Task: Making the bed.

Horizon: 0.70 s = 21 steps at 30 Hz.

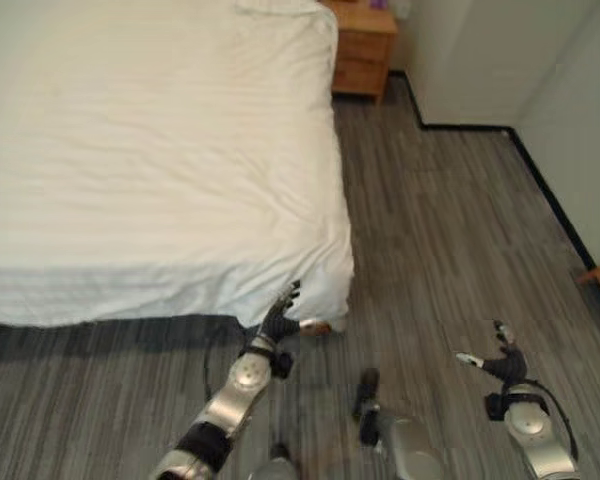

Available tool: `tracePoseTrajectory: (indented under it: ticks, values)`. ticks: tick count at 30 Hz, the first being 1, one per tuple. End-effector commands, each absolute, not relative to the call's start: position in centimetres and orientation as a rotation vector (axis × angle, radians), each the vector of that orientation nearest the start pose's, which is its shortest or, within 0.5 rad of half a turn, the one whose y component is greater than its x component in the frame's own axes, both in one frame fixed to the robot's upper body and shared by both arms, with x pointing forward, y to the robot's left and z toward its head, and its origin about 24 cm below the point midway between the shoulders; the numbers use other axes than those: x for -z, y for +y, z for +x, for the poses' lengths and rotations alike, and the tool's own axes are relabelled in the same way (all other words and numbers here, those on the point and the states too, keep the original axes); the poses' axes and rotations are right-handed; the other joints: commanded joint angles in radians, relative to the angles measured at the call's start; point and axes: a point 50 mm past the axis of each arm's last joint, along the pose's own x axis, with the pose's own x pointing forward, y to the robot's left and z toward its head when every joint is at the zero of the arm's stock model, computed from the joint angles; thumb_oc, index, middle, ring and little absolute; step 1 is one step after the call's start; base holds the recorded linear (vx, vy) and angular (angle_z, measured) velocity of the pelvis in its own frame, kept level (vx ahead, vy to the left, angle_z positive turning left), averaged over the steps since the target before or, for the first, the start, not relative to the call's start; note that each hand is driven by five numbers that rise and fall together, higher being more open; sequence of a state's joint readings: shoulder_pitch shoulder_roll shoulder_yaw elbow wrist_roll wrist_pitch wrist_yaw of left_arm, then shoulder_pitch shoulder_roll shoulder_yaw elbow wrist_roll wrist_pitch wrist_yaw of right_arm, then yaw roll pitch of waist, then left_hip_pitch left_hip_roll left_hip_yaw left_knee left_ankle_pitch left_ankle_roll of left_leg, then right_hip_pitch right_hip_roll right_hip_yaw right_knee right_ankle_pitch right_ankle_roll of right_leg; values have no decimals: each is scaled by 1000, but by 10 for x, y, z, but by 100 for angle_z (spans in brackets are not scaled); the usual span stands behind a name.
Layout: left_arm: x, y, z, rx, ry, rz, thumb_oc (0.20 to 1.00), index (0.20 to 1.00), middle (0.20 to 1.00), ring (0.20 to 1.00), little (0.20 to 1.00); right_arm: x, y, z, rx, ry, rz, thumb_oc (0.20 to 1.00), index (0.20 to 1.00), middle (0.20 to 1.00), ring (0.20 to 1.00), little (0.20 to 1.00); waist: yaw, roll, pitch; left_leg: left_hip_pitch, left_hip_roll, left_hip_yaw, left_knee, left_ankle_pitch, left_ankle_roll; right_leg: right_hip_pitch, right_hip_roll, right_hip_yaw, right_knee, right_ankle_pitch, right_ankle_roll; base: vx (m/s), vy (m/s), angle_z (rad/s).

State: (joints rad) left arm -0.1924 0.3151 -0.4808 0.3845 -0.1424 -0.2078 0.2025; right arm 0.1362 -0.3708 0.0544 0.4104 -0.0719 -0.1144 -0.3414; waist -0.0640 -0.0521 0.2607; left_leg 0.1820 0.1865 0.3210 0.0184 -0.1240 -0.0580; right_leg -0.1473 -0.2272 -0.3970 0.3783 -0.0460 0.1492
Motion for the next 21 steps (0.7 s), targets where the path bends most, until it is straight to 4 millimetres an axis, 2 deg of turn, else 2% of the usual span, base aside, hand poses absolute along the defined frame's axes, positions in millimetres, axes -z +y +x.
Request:
tracePoseTrajectory:
  ticks: [1,2,3,4,5,6,7,8,10,11,13,14,15,16,17,18,19,20,21]
  values:
    - [-19,113,283,251,-9,195,1000,1000,1000,1000,1000,16,-240,218,252,192,-515,1000,1000,1000,1000,1000,12,-5,-41,-29,-90,-10,-82,43,30,131,-44,94,-249,147,85,-329,50,-87]
    - [-33,99,283,278,-81,120,1000,1000,1000,1000,1000,19,-230,221,211,195,-513,1000,1000,1000,1000,1000,41,0,-56,-37,-79,51,-66,53,34,177,-64,39,-219,127,81,-214,29,-115]
    - [-33,99,283,278,-82,121,1000,1000,1000,1000,1000,19,-230,221,211,194,-513,1000,1000,1000,1000,1000,42,-1,-57,-40,-80,53,-66,56,34,174,-64,40,-222,131,79,-233,-35,-210]
    - [-32,101,280,258,-84,112,1000,1000,1000,1000,1000,20,-224,223,176,190,-523,1000,1000,1000,1000,1000,74,3,-74,-42,-69,118,-60,63,33,213,-73,-30,-225,107,72,-131,-82,-209]
    - [-30,104,279,242,-76,105,1000,1000,1000,1000,1000,20,-219,226,154,187,-519,1000,1000,1000,1000,1000,96,3,-81,-46,-59,152,-41,67,27,240,-70,-75,-251,89,64,-122,-83,-208]
    - [-30,104,279,241,-76,106,1000,1000,1000,1000,1000,20,-219,226,153,187,-519,1000,1000,1000,1000,1000,96,4,-79,-45,-57,153,-38,66,26,242,-68,-74,-254,90,63,-53,-124,-182]
    - [-29,106,277,241,-74,98,1000,1000,1000,1000,1000,22,-216,225,146,192,-500,1000,1000,1000,1000,1000,109,-1,-86,-48,-51,163,-22,70,20,256,-41,-72,-285,73,54,-7,-165,-181]
    - [-23,111,272,219,-52,89,1000,1000,1000,1000,1000,24,-212,221,104,197,-503,1000,1000,1000,1000,1000,103,5,-93,-35,-43,184,-9,69,13,261,-19,-43,-320,68,45,10,-209,-136]
    - [-20,113,270,202,-37,73,1000,1000,1000,1000,1000,23,-214,220,91,195,-518,1000,1000,1000,1000,1000,94,19,-96,-23,-34,197,5,64,5,259,-9,-22,-333,69,39,26,-123,-60]
    - [-18,114,268,193,-28,44,1000,1000,1000,1000,1000,16,-216,225,71,169,-545,1000,1000,1000,1000,1000,72,43,-99,-16,-24,205,51,56,-7,268,8,1,-370,63,29,6,-66,-67]
    - [-18,113,267,202,-22,30,1000,1000,1000,1000,1000,12,-218,228,63,153,-567,1000,1000,1000,1000,1000,68,56,-96,-22,-4,214,104,45,-17,282,16,3,-395,56,22,-11,-100,-52]
    - [-20,111,265,218,-34,11,1000,1000,1000,1000,1000,10,-220,228,62,146,-585,1000,1000,1000,1000,1000,68,66,-90,-34,12,213,163,35,-24,295,23,5,-411,46,13,-26,-147,-28]
    - [-19,107,263,233,-28,-13,1000,1000,1000,1000,1000,7,-221,229,58,135,-601,1000,1000,1000,1000,1000,72,71,-81,-53,35,213,231,59,-39,310,31,8,-423,34,4,-20,-234,-17]
    - [-20,100,262,247,-16,-66,1000,1000,1000,1000,1000,8,-228,228,71,145,-626,1000,1000,1000,1000,1000,80,83,-56,-103,100,182,401,141,-85,341,63,22,-446,10,-32,-17,-222,-23]
    - [-20,100,262,248,-17,-66,1000,1000,1000,1000,1000,8,-228,228,72,144,-627,1000,1000,1000,1000,1000,79,86,-54,-107,108,178,410,139,-89,343,69,21,-447,10,-35,-10,-223,-30]
    - [-19,96,263,253,-9,-73,1000,1000,1000,1000,1000,8,-231,228,80,152,-636,1000,1000,1000,1000,1000,83,90,-40,-137,134,143,492,194,-114,358,84,28,-453,-1,-53,-36,-128,-32]
    - [-20,91,265,259,-5,-82,1000,1000,1000,1000,1000,7,-233,229,84,153,-642,1000,1000,1000,1000,1000,85,87,-26,-166,138,110,543,241,-126,361,88,38,-456,-2,-66,-56,-163,-25]
    - [-20,85,266,269,-4,-89,1000,1000,1000,1000,1000,6,-236,228,94,157,-646,1000,1000,1000,1000,1000,83,84,-14,-192,132,79,582,254,-132,362,88,50,-457,-2,-74,-64,-129,-20]
    - [-20,82,265,274,-4,-92,1000,1000,1000,1000,1000,6,-239,227,102,161,-656,1000,1000,1000,1000,1000,82,77,-9,-212,125,73,598,243,-122,359,83,58,-460,-3,-75,-38,-86,-27]
